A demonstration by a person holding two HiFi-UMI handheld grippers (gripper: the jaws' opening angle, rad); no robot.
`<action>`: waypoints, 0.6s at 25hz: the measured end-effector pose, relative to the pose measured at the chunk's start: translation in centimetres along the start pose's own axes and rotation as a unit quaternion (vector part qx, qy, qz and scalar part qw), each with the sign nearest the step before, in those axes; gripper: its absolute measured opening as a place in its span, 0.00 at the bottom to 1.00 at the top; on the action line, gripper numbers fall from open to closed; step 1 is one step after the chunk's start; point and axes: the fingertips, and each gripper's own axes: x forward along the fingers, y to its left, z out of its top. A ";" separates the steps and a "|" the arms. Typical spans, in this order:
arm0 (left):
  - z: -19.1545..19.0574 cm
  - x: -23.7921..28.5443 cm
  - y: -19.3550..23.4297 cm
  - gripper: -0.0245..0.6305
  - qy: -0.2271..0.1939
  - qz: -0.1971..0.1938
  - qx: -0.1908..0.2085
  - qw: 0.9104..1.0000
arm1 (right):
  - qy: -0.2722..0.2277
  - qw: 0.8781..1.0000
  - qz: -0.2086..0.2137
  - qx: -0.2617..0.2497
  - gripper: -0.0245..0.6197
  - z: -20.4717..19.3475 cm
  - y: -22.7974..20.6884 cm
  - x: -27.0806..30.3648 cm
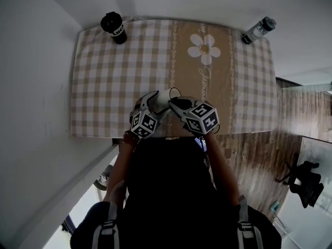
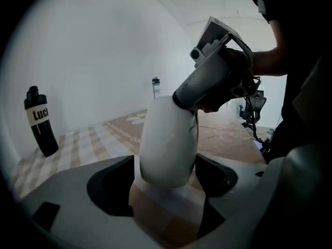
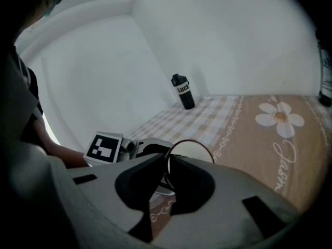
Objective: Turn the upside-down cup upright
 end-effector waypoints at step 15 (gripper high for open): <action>1.9 -1.6 0.2 0.58 -0.004 0.019 0.046 0.999 | -0.042 0.999 0.025 0.020 0.10 0.9 -0.1 -1.3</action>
